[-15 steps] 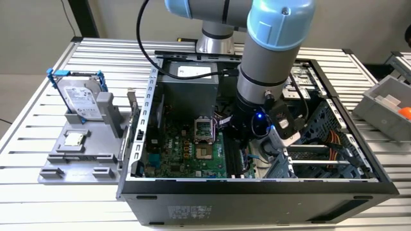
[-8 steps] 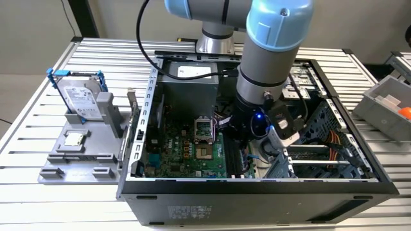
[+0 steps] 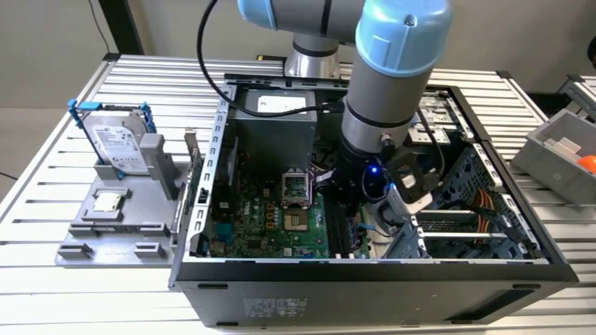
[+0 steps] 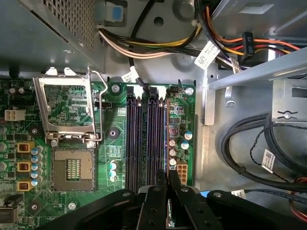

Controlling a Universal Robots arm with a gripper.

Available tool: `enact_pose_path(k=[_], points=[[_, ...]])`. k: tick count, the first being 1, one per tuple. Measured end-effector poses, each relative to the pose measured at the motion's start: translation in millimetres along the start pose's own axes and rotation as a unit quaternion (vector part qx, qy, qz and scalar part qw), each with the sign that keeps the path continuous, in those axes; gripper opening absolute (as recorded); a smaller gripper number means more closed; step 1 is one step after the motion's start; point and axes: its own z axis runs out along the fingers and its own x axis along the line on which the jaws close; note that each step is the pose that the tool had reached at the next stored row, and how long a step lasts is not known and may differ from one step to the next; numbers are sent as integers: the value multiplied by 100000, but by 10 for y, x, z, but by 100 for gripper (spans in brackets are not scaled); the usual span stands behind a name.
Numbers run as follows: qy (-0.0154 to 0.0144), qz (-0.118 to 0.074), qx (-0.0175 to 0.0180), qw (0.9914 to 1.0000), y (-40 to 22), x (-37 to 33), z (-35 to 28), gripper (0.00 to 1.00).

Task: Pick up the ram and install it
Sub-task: 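Insert the ram into the slot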

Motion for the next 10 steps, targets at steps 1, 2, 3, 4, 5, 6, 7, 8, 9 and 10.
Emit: enact_pose_path(k=[1, 2, 3, 4, 5, 6, 7, 8, 9, 10], points=[[26, -7, -8, 100000, 0, 2, 1, 0], [62, -17, -13, 100000, 0, 2, 2, 0], [99, -22, -12, 100000, 0, 3, 3, 0], [137, -28, -10, 100000, 0, 4, 3, 0], [170, -39, -13, 100000, 0, 5, 4, 0], [200, -52, -14, 100000, 0, 5, 4, 0], [236, -56, -10, 100000, 0, 6, 5, 0], [261, -59, -20, 100000, 0, 6, 7, 0], [295, -61, -25, 100000, 0, 6, 10, 0], [332, -62, -12, 99999, 0, 6, 14, 0]])
